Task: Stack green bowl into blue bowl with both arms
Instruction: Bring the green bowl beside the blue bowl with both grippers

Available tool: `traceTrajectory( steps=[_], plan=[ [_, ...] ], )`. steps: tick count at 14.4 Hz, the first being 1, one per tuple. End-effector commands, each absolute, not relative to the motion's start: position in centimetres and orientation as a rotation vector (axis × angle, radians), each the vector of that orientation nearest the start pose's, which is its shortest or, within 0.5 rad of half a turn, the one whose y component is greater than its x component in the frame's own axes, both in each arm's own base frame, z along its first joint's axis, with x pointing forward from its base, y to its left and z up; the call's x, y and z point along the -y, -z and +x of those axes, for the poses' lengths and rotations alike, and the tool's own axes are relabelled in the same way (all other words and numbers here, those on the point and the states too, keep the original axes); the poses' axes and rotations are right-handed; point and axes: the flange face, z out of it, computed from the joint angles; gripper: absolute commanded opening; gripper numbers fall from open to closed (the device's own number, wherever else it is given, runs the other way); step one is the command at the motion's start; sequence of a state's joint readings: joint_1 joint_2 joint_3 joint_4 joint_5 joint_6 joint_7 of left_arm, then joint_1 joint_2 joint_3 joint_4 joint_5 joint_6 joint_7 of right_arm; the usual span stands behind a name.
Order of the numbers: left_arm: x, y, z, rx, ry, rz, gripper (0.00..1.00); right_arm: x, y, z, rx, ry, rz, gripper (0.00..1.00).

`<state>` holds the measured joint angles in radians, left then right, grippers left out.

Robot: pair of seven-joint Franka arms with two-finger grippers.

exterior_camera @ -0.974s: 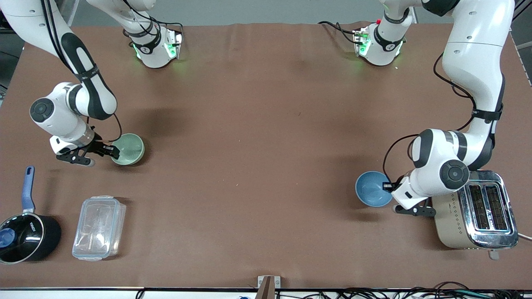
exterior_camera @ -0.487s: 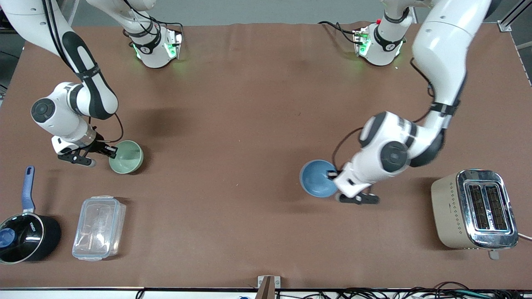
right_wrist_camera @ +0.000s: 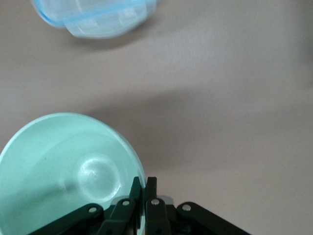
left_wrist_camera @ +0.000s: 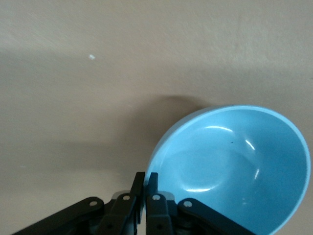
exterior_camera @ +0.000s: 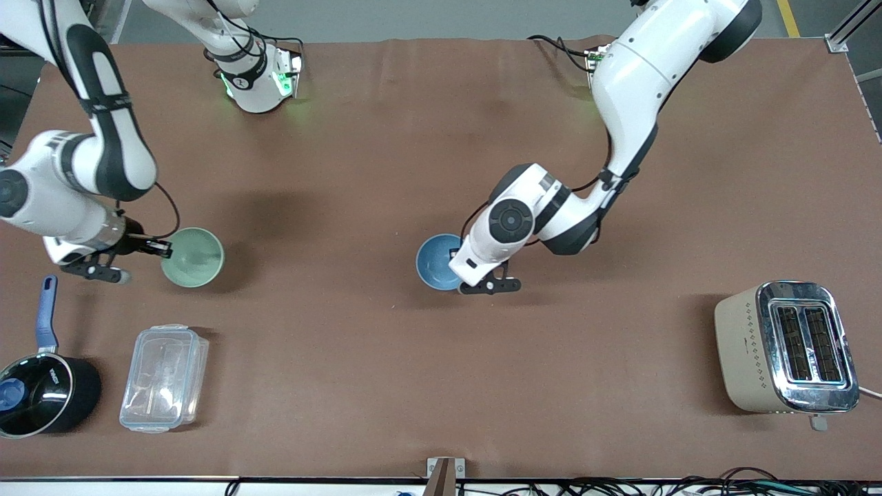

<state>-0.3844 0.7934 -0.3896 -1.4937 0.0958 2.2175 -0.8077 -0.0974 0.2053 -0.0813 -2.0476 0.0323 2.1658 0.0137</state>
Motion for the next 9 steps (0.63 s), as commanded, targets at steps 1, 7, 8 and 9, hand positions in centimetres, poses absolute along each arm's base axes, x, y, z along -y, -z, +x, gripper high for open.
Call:
traceTrajectory(
  steps=[1,7,8,9],
  plan=[
    [46.2,-22.1,55.0,0.173,-0.227,-3.26,0.23,6.4,-38.3,59.1,-0.297,-0.097,-3.069,0.0],
    [44.8,-27.2,57.5,0.201,-0.11,-3.287,1.0,-9.2,-42.4,60.1,-0.36,-0.005,-3.012,0.0],
    [43.0,-29.4,58.8,0.223,-0.062,-3.266,1.0,-11.7,-42.6,60.0,-0.389,0.015,-3.003,0.0],
    [40.6,-32.0,60.1,0.227,0.006,-3.219,1.0,-14.8,-42.7,59.6,-0.415,0.039,-2.993,0.0]
  ],
)
